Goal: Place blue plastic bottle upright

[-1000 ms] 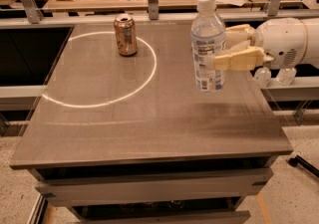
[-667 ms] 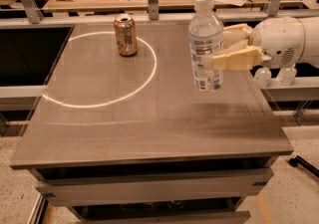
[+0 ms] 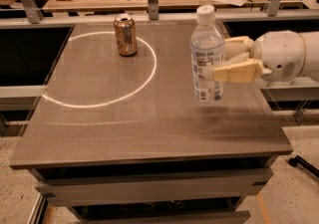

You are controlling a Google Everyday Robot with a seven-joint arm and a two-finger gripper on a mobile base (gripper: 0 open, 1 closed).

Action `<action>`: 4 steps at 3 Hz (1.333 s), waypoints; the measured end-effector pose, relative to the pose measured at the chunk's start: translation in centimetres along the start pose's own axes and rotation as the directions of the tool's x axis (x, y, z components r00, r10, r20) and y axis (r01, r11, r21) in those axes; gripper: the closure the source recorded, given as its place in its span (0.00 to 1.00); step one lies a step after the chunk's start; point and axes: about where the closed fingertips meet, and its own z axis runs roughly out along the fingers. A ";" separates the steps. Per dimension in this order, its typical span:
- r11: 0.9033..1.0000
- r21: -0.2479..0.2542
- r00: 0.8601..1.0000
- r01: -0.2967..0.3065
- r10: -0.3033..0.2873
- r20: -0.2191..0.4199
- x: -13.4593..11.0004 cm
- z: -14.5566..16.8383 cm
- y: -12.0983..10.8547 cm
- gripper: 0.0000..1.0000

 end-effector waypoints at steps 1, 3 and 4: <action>0.999 0.025 0.998 -0.031 0.029 0.061 2.6 -0.5 1.1 1.00; 0.999 0.041 0.992 -0.023 0.018 0.122 6.0 -0.8 2.1 0.75; 0.999 0.042 0.993 -0.015 0.010 0.120 6.6 -0.8 2.4 0.53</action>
Offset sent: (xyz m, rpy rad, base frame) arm -0.0264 -0.0226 -0.0680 0.1693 0.0106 -0.0540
